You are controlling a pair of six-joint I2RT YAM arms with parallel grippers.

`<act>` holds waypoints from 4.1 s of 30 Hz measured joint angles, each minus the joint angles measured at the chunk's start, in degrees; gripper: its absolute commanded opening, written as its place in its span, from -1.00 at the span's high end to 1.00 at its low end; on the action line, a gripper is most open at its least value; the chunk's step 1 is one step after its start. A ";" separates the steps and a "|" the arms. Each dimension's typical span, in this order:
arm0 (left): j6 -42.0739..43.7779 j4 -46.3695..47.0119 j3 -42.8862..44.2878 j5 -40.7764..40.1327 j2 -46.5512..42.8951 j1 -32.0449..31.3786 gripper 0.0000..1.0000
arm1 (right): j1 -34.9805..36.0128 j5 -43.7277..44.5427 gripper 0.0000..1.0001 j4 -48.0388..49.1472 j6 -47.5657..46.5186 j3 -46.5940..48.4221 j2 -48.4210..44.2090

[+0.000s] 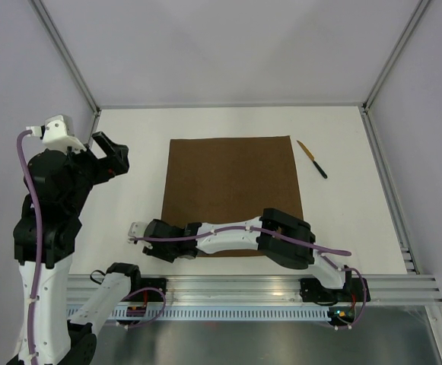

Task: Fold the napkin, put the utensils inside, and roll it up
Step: Fold the napkin at the center of the board.

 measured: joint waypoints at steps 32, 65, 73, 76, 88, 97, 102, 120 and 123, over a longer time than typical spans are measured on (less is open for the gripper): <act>0.61 -0.07 -1.64 0.07 0.13 0.00 -0.99 | -12.52 -8.35 0.85 -5.68 0.17 2.27 -7.52; 0.61 3.52 -5.90 3.13 1.62 0.02 -0.99 | -50.23 -9.60 0.99 -3.04 -3.19 -0.70 -13.68; 0.61 3.72 -6.10 3.37 1.90 0.02 -0.99 | -53.92 -9.60 0.99 -1.62 -2.08 -1.27 -13.49; 0.59 3.72 -6.12 3.54 2.01 0.02 -0.99 | -54.77 -9.60 0.99 -1.22 -1.64 -1.40 -13.44; 0.59 3.78 -6.23 3.67 2.32 0.00 -0.99 | -59.49 -10.91 0.99 -0.33 1.97 -1.84 -13.25; 0.59 4.17 -7.19 4.52 2.47 0.00 -0.99 | -62.86 -12.44 0.99 -0.15 4.28 -2.89 -13.14; 0.59 4.17 -7.45 4.66 2.47 0.02 -0.99 | -64.30 -12.94 0.99 0.09 5.07 -3.13 -12.90; 0.57 4.22 -7.96 4.70 2.47 0.00 -0.99 | -67.04 -13.25 0.99 1.33 6.10 -3.21 -12.02; 0.57 4.22 -7.98 4.72 2.47 0.00 -0.99 | -67.34 -13.27 0.99 1.40 6.14 -3.17 -11.32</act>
